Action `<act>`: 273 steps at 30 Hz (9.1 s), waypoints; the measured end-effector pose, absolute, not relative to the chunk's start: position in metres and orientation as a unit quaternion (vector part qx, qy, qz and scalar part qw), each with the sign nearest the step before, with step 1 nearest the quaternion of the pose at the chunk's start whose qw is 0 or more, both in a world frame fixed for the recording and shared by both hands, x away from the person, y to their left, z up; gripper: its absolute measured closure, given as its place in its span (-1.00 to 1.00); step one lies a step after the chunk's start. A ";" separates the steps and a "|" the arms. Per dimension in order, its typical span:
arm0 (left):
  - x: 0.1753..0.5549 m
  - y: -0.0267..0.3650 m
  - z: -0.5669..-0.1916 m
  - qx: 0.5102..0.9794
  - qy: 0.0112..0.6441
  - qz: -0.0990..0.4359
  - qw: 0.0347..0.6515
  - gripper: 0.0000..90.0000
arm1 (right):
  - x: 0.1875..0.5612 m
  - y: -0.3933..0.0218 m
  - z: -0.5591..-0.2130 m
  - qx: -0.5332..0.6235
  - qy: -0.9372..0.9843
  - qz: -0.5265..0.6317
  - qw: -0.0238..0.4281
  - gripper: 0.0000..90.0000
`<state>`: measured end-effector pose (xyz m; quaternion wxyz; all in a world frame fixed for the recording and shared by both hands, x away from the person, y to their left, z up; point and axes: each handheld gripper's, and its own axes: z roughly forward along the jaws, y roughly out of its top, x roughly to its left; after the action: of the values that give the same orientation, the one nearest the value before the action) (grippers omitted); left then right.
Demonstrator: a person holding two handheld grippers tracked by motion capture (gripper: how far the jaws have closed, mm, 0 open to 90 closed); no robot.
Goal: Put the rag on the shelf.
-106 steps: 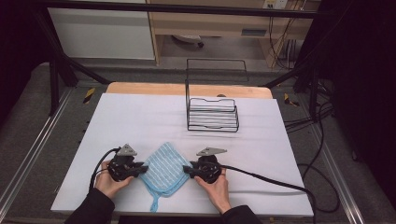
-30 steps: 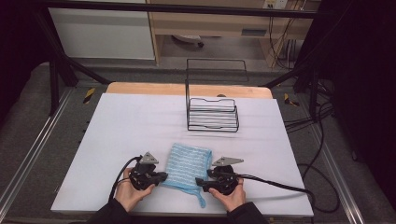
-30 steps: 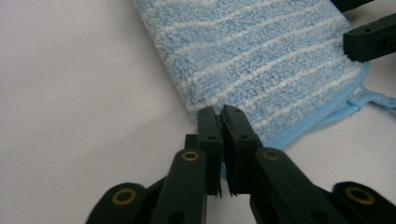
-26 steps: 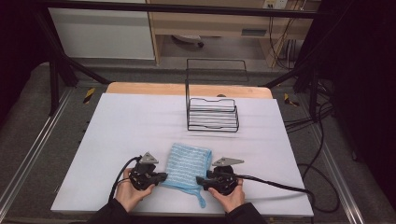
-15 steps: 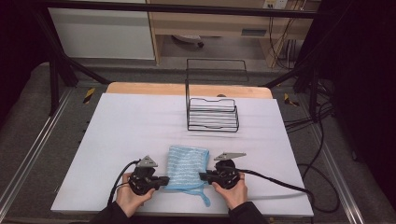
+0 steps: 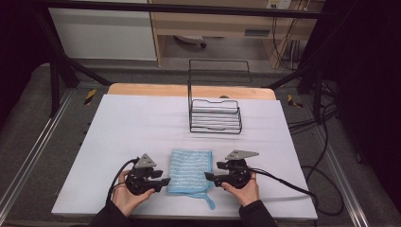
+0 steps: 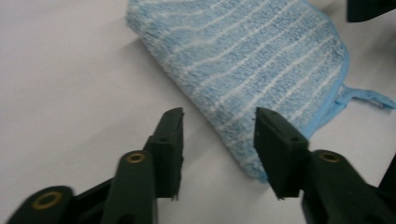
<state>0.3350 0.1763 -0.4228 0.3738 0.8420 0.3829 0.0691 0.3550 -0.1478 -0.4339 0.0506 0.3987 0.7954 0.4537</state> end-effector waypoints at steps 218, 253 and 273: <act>0.392 0.124 -0.281 0.689 0.298 0.217 0.624 0.81 | 0.365 -0.176 -0.269 0.322 0.672 0.603 0.285 0.81; 0.414 0.109 -0.219 0.628 0.270 0.259 0.683 0.82 | 0.382 -0.180 -0.204 0.306 0.619 0.633 0.349 0.82; 0.429 0.102 -0.184 0.603 0.263 0.278 0.700 0.82 | 0.399 -0.181 -0.167 0.295 0.600 0.645 0.371 0.82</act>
<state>0.4292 0.1021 -0.1843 0.6998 0.6032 0.2634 0.2776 0.3991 -0.1814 -0.1675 0.3713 0.2948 0.5996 0.6447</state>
